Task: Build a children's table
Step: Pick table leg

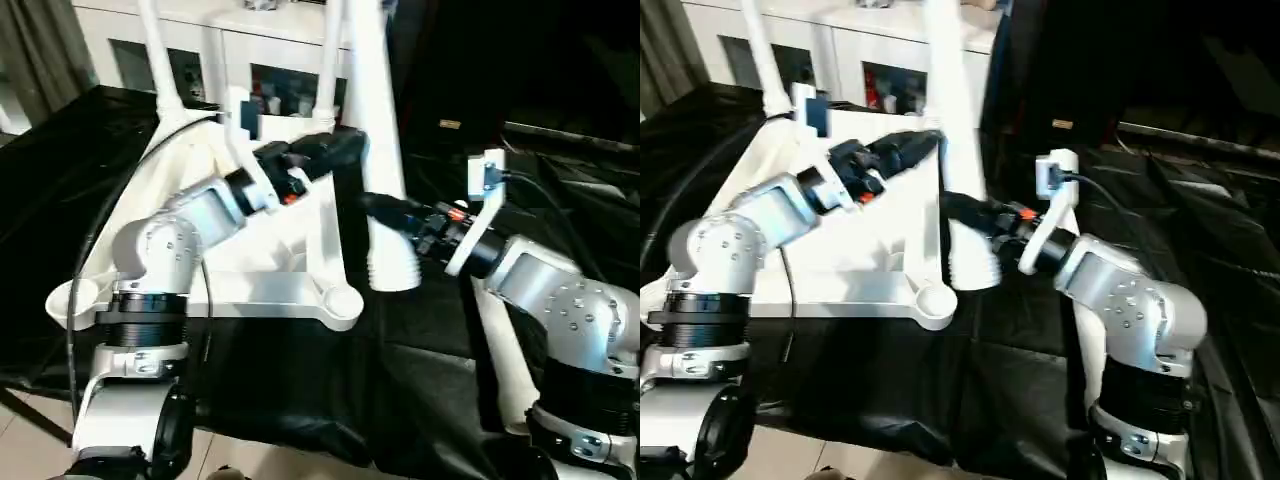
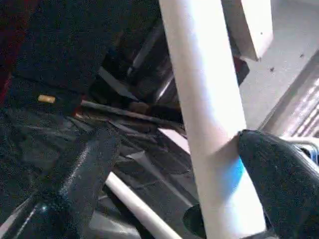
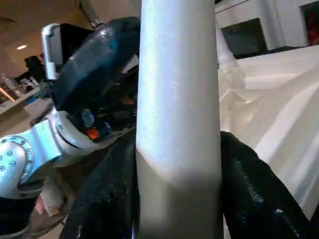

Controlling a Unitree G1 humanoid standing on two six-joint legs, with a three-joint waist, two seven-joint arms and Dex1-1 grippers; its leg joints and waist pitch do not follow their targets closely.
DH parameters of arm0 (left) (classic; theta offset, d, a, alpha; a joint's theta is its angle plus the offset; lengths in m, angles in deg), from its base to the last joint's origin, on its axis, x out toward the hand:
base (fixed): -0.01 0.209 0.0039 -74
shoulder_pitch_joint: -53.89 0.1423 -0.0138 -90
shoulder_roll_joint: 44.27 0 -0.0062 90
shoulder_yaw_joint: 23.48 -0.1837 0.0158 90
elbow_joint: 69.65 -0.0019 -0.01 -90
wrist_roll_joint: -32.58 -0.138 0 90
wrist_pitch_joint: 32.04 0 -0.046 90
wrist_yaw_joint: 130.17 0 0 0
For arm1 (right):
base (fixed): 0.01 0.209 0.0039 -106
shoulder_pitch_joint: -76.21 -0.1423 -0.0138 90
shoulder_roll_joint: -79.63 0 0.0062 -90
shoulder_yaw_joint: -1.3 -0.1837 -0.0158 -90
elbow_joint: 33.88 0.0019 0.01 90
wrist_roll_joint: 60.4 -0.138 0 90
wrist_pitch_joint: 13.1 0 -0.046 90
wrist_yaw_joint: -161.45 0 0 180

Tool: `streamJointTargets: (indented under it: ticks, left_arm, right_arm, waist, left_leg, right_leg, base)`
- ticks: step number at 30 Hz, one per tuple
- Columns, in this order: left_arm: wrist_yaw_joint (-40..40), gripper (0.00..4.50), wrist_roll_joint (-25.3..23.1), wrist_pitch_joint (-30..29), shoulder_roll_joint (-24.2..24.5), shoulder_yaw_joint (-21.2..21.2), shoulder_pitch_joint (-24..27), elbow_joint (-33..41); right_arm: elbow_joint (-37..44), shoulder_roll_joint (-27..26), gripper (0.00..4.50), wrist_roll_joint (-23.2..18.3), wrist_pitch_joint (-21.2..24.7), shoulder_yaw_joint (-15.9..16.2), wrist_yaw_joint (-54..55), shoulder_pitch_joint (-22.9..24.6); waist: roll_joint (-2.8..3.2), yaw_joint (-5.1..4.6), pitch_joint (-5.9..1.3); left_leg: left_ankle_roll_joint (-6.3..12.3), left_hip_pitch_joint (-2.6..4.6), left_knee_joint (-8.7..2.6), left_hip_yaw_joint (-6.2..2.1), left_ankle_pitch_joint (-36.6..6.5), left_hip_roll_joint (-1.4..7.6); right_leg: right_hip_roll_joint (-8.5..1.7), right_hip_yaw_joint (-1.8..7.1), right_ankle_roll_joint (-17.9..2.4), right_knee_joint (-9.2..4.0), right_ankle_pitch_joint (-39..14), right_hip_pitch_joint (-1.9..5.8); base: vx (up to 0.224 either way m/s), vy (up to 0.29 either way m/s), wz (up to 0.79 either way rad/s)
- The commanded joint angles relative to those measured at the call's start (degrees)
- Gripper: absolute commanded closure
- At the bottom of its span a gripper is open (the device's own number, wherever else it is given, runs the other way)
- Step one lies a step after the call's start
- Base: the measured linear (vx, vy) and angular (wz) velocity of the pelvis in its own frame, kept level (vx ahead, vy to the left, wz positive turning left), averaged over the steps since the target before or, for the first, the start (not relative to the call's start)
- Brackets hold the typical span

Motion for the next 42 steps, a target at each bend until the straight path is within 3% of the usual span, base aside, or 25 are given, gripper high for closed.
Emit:
streamJointTargets:
  ticks: [1, 4, 7, 9, 12, 15, 18, 20, 22, 24, 25, 26, 30, 31, 32, 35, 42]
  left_arm:
    - [2.2, 0.0, 2.0, -2.5, -2.1, 0.5, -0.8, 1.4]
    - [2.8, 0.0, 3.8, -3.9, -2.8, 1.3, -1.1, 2.0]
    - [2.9, 0.0, 4.9, -5.2, -3.4, 1.2, -1.1, 2.8]
    - [3.2, 0.0, 4.6, -5.6, -4.3, 0.7, -0.8, 3.0]
    - [4.0, 0.0, 4.5, -6.3, -4.7, 0.5, -0.7, 3.0]
    - [7.5, 0.0, 4.2, -6.3, -5.8, 1.9, -1.0, 1.9]
    - [8.8, 0.0, 4.2, -6.7, -5.9, 2.2, -1.0, 1.7]
    - [9.5, 0.27, 3.9, -6.7, -5.9, 2.1, -1.0, 1.7]
    - [9.9, 0.27, 3.7, -6.7, -5.9, 2.1, -1.0, 1.6]
    - [11.6, 0.34, 3.1, -6.9, -6.3, 2.3, -1.0, 1.6]
    - [11.6, 0.59, 3.1, -6.9, -6.3, 2.3, -1.0, 1.6]
    - [13.2, 0.67, 3.0, -7.0, -6.9, 2.7, -0.9, 1.6]
    - [14.2, 1.06, 3.2, -6.9, -7.4, 3.0, -0.8, 1.5]
    - [14.9, 1.06, 3.0, -6.7, -7.5, 3.2, -0.8, 1.2]
    - [15.5, 1.17, 2.9, -6.5, -7.7, 3.4, -0.8, 1.0]
    - [16.7, 1.4, 3.0, -6.0, -8.4, 4.3, -1.0, 0.2]
    - [18.4, 1.89, 2.6, -5.7, -9.0, 5.0, -0.9, 0.0]
  right_arm:
    - [0.8, 0.8, 2.63, -1.3, -1.3, 0.6, -2.3, 0.5]
    - [0.6, 1.1, 2.63, -0.9, -1.8, 1.3, -2.8, 0.8]
    - [0.3, 1.7, 2.63, 0.7, -3.9, 3.3, -2.2, 1.1]
    - [-0.3, 2.6, 2.63, 3.5, -7.2, 7.0, -0.9, 1.3]
    - [-0.7, 2.3, 2.63, 5.4, -8.8, 8.6, 0.8, 1.0]
    - [-1.1, 1.7, 2.63, 8.8, -10.9, 10.8, 3.4, 0.3]
    - [-2.4, 2.8, 2.63, 13.6, -14.0, 15.1, 5.3, 0.4]
    - [-3.4, 3.4, 2.63, 16.4, -15.6, 17.5, 6.7, 0.4]
    - [-3.9, 3.6, 2.63, 17.6, -16.3, 18.3, 7.6, 0.4]
    - [-5.7, 3.7, 2.63, 21.7, -18.5, 20.6, 12.4, -0.1]
    - [-5.7, 3.7, 2.63, 21.7, -18.5, 20.6, 12.4, -0.1]
    - [-6.3, 3.7, 2.63, 24.4, -20.4, 22.5, 14.4, -0.4]
    - [-6.1, 2.9, 2.63, 25.1, -20.9, 23.1, 15.4, -0.6]
    - [-6.1, 2.3, 2.63, 25.6, -21.1, 23.2, 16.5, -0.7]
    - [-6.2, 1.8, 2.63, 26.0, -21.3, 23.2, 17.2, -0.9]
    - [-6.3, 1.1, 2.63, 26.8, -22.5, 23.9, 18.6, -0.9]
    - [-6.1, 0.8, 2.63, 27.2, -23.8, 25.0, 19.2, -0.2]
  waist:
    - [0.25, 0.18, -4.03]
    - [0.05, 0.28, -4.05]
    - [0.31, 0.23, -3.98]
    - [0.29, 0.15, -3.95]
    - [0.37, 0.01, -3.94]
    - [0.44, -0.1, -3.9]
    - [0.46, -0.15, -3.87]
    - [0.46, -0.22, -3.86]
    - [0.54, -0.29, -3.87]
    - [0.49, -0.31, -3.86]
    - [0.49, -0.36, -3.83]
    - [0.5, -0.33, -3.85]
    - [0.5, -0.41, -3.81]
    - [-0.04, -0.46, -3.81]
    - [0.3, -0.4, -3.79]
    - [0.01, -0.49, -3.77]
    - [0.06, -0.5, -3.72]
  left_leg:
    - [-2.53, 0.7, -3.56, 0.16, -10.1, 0.2]
    - [-2.34, 0.56, -3.45, 0.15, -9.9, 0.11]
    - [-2.61, 0.58, -3.53, 0.09, -10.3, 0.18]
    - [-2.96, 0.56, -3.56, 0.06, -10.4, 0.2]
    - [-2.97, 0.58, -3.58, 0.04, -10.9, 0.1]
    - [-3.13, 0.61, -3.64, -0.05, -11.7, 0.1]
    - [-3.46, 0.58, -3.68, -0.11, -11.9, 0.11]
    - [-3.41, 0.58, -3.7, -0.09, -11.8, 0.07]
    - [-3.39, 0.59, -3.66, -0.07, -12.1, 0.07]
    - [-3.52, 0.52, -3.69, -0.11, -11.8, 0.09]
    - [-3.55, 0.57, -3.69, -0.1, -11.9, 0.07]
    - [-3.51, 0.59, -3.65, -0.08, -12.1, 0.05]
    - [-3.27, 0.61, -3.66, -0.07, -12.9, 0.03]
    - [-3.16, 0.52, -3.67, -0.02, -12.7, 0.09]
    - [-3.31, 0.5, -3.74, -0.1, -12.6, 0.08]
    - [-3.27, 0.58, -3.7, -0.01, -12.8, 0.09]
    - [-3.07, 0.47, -3.69, -0.03, -12.7, 0.04]
  right_leg:
    - [-2.85, 1.33, -7.3, -4.58, -13.1, 3.03]
    - [-2.87, 1.28, -7.5, -4.6, -13.2, 3.08]
    - [-2.85, 1.26, -7.1, -4.81, -14.1, 2.92]
    - [-2.84, 1.27, -6.8, -4.91, -14.4, 2.93]
    - [-2.75, 1.3, -6.6, -4.93, -14.7, 2.88]
    - [-2.69, 1.29, -6.4, -5.0, -15.2, 2.84]
    - [-2.65, 1.29, -6.0, -5.03, -15.3, 2.84]
    - [-2.55, 1.32, -5.8, -5.01, -14.5, 2.86]
    - [-2.51, 1.34, -5.9, -5.01, -14.1, 2.81]
    - [-2.55, 1.35, -5.9, -4.89, -13.8, 2.84]
    - [-2.53, 1.36, -5.9, -4.91, -13.8, 2.8]
    - [-2.52, 1.38, -5.9, -4.91, -13.9, 2.81]
    - [-2.42, 1.41, -5.7, -4.91, -13.6, 2.74]
    - [-2.43, 1.4, -5.7, -4.92, -13.5, 2.76]
    - [-2.48, 1.38, -5.7, -4.81, -13.6, 2.75]
    - [-2.46, 1.42, -5.3, -4.94, -13.6, 2.67]
    - [-2.45, 1.46, -4.5, -4.91, -13.5, 2.65]
  base:
    - [0.0, 0.0, 0.0]
    - [0.0, 0.0, 0.0]
    - [0.0, 0.0, 0.0]
    - [0.0, 0.0, 0.0]
    - [0.0, 0.0, 0.0]
    - [0.0, 0.0, 0.0]
    - [0.0, 0.0, 0.0]
    - [0.0, 0.0, 0.0]
    - [0.0, 0.0, 0.0]
    - [0.0, 0.0, 0.0]
    - [0.0, 0.0, 0.0]
    - [0.0, 0.0, 0.0]
    - [0.0, 0.0, 0.0]
    - [0.0, 0.0, 0.0]
    - [0.0, 0.0, 0.0]
    - [0.0, 0.0, 0.0]
    - [0.0, 0.0, 0.0]
